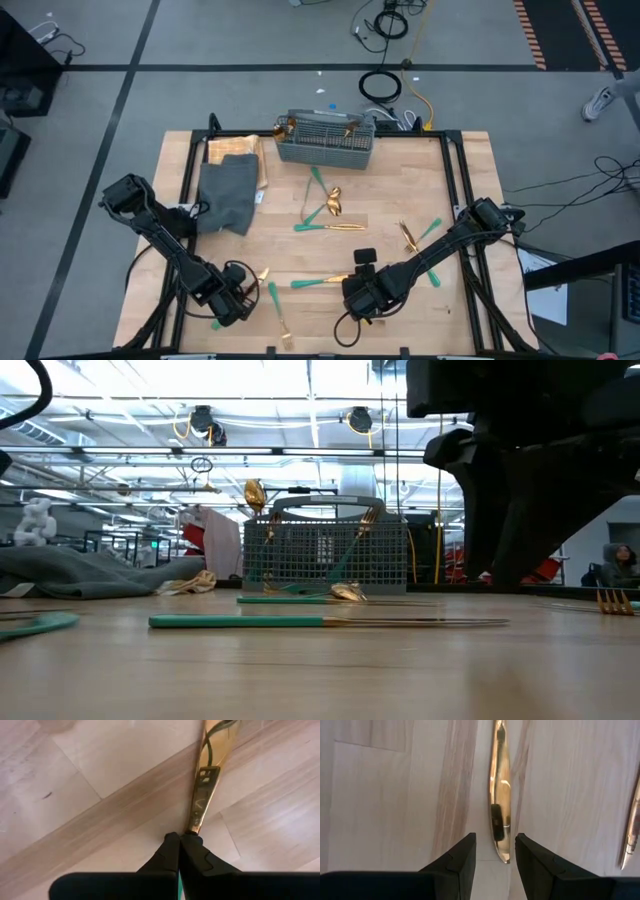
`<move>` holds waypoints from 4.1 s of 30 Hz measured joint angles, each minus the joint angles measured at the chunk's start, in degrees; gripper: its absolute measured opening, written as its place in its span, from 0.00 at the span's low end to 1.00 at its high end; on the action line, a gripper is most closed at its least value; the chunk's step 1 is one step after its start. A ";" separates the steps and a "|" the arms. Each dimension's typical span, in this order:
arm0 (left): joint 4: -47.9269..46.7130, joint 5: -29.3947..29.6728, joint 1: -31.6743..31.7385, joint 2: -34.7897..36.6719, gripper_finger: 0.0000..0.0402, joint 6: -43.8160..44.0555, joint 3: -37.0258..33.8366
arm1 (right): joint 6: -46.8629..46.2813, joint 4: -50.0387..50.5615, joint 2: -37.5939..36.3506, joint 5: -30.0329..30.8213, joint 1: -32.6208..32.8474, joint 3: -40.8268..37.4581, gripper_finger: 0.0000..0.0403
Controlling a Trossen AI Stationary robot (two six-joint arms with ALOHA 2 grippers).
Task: Sort silverware
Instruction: Put the green table knife into the silverware basket
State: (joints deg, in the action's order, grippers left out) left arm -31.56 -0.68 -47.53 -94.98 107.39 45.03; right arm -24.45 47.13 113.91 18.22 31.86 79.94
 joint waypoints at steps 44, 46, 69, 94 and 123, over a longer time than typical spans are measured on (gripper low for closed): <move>-12.83 21.05 34.19 1.62 0.23 -59.89 13.38 | 2.88 -6.27 0.00 1.18 0.06 0.00 0.32; -12.48 20.04 34.75 0.27 0.26 -62.47 13.34 | 2.87 -6.17 0.00 1.18 0.09 0.00 0.32; -11.25 15.37 38.25 -5.65 0.40 -63.82 13.47 | 3.11 -5.61 0.00 1.19 0.11 0.00 0.32; -10.63 5.05 42.03 -14.01 0.04 -67.61 14.54 | 2.41 -5.09 0.00 1.20 0.13 0.00 0.32; -17.67 9.38 41.48 -7.35 0.00 -68.30 16.81 | 7.86 -10.06 0.00 10.21 -1.42 0.00 0.32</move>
State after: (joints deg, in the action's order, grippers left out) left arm -49.23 8.71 -6.04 -102.33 39.09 61.84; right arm -16.59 37.07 113.91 28.43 30.44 79.94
